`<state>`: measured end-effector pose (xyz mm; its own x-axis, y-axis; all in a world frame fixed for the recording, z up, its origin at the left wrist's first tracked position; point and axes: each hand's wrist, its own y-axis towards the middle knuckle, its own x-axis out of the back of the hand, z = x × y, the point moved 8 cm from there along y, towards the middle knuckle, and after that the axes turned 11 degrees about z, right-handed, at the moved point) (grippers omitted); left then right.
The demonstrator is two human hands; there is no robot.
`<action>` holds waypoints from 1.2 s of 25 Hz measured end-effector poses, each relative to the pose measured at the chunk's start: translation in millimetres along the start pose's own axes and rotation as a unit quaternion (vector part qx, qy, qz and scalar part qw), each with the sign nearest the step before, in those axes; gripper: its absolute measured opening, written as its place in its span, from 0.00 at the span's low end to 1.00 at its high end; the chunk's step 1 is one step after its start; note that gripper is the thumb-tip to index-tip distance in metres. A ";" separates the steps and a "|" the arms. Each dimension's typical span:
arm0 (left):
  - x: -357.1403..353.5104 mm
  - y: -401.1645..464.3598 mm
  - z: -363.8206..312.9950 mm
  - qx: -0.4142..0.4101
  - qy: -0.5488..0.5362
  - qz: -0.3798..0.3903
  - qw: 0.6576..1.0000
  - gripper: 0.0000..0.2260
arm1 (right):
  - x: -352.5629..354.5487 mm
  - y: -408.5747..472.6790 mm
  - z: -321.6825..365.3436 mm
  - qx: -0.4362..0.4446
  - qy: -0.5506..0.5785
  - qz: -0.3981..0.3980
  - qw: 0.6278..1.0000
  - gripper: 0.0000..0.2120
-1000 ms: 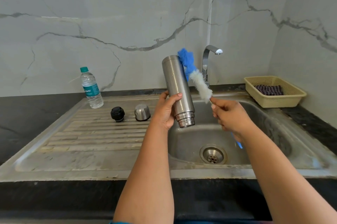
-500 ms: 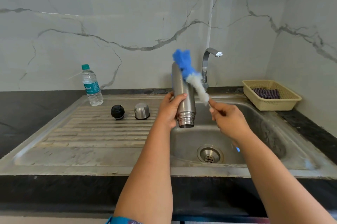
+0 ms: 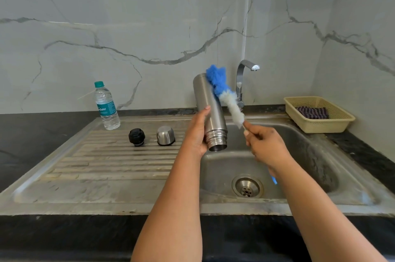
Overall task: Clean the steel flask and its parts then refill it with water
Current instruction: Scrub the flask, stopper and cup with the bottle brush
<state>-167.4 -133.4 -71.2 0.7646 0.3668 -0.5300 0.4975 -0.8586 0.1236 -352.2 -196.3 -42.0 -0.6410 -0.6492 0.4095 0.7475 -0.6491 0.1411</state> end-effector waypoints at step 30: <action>-1.5 -2.1 -9.3 -0.011 0.052 0.024 0.998 0.31 | -4.8 -9.8 37.1 0.038 -0.046 0.026 0.998 0.15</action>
<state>-165.9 -128.8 -62.8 0.8258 0.3615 -0.4330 0.4670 -0.8686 0.1656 -349.9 -172.1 -11.9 -0.5841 -0.6400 0.4993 0.7931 -0.5807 0.1835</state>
